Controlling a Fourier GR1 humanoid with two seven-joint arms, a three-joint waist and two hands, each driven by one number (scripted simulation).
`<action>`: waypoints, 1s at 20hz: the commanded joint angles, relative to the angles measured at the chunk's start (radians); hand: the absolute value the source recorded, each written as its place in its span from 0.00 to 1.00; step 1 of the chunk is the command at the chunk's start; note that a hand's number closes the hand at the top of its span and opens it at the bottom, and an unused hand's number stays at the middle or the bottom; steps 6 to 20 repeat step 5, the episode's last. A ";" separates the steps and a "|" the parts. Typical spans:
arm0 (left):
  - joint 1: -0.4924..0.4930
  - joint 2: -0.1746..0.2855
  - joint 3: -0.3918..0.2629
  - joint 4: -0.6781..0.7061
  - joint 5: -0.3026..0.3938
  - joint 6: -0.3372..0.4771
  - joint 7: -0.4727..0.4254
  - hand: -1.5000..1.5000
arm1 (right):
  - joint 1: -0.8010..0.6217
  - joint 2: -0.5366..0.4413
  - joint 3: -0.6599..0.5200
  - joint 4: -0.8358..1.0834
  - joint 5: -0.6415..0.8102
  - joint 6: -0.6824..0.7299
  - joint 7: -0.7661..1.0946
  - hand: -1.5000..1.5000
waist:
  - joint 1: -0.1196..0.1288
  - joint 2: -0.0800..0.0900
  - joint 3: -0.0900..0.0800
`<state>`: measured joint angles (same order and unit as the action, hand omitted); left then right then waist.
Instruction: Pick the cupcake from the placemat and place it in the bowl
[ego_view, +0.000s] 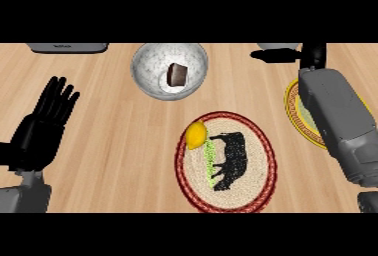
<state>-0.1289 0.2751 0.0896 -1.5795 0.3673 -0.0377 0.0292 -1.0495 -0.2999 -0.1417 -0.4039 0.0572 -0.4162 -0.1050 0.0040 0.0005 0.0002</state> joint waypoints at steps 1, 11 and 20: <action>0.007 -0.013 -0.007 -0.001 -0.023 0.005 0.000 0.50 | 0.105 -0.069 -0.008 -0.090 -0.028 0.123 -0.005 0.00 | -0.011 -0.004 0.000; 0.015 -0.023 0.016 -0.006 -0.020 0.005 -0.007 0.50 | 0.187 -0.076 0.037 -0.261 -0.023 0.171 0.122 0.00 | -0.014 -0.006 -0.001; 0.015 -0.023 0.016 -0.006 -0.020 0.005 -0.007 0.50 | 0.187 -0.076 0.037 -0.261 -0.023 0.171 0.122 0.00 | -0.014 -0.006 -0.001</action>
